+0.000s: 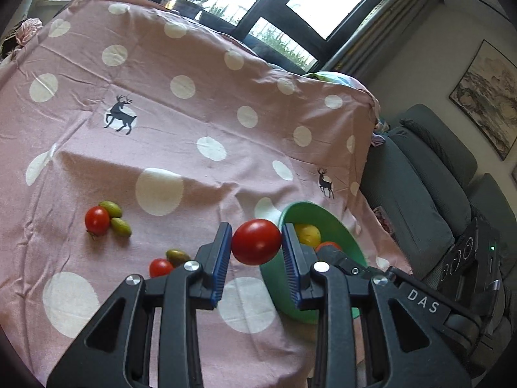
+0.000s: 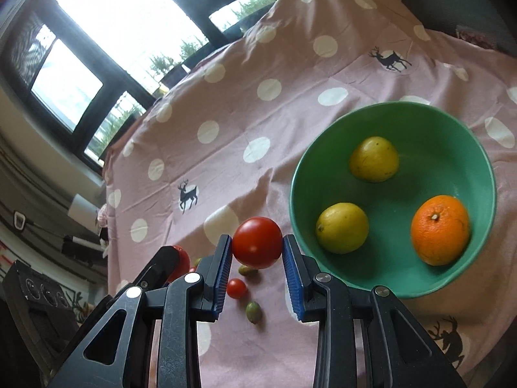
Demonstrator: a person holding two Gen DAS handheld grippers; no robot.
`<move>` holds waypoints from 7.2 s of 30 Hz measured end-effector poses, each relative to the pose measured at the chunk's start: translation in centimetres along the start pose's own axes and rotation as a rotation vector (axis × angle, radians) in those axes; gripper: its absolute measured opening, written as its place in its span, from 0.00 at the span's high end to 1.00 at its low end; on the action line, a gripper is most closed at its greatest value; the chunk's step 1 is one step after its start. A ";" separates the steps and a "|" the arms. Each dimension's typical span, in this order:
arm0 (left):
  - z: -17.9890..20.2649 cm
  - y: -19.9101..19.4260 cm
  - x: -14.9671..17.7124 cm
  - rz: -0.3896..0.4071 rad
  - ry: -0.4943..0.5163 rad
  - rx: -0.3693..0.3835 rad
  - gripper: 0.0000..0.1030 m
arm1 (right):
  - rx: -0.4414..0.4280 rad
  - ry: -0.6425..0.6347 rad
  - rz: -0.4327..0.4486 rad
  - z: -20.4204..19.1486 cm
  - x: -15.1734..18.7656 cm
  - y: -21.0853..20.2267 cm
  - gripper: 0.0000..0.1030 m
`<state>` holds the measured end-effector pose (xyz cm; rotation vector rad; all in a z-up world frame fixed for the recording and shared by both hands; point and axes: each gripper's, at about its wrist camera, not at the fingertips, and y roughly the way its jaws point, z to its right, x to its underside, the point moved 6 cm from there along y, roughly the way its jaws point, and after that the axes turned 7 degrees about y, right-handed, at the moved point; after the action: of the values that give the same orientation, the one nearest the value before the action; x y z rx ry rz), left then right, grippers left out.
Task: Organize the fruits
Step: 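Lift the tomato with the right gripper and carry it over the bowl, then lower the tomato into the green bowl and open the right gripper, then move the right gripper to another red cherry tomato, then close the right gripper around the red cherry tomato, then lift the tomato with the right gripper and carry it over the bowl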
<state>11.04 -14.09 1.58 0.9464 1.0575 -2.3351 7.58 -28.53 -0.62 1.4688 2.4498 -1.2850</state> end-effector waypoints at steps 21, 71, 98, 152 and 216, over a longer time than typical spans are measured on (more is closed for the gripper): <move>7.3 5.1 2.7 -0.128 0.203 0.120 0.69 | 0.117 0.240 0.104 8.0 -2.4 -3.2 0.67; 3.0 3.5 1.4 -0.091 0.220 -0.086 0.32 | 0.159 0.137 0.080 5.9 -2.1 -2.2 0.50; -18.0 -2.9 0.6 -0.052 -0.207 -0.571 0.28 | 0.048 -0.203 -0.332 -5.5 7.6 8.4 0.41; -16.1 3.4 2.5 -0.209 -0.228 -0.369 0.71 | 0.096 -0.138 -0.417 -2.6 8.1 12.9 0.73; 5.8 3.1 2.2 -0.105 0.123 0.108 0.71 | 0.031 0.185 0.142 6.2 -2.7 -3.7 0.73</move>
<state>8.93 -20.70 1.25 1.1121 1.0605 -2.4677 4.06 -35.30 -1.33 1.8098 2.3873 -1.2163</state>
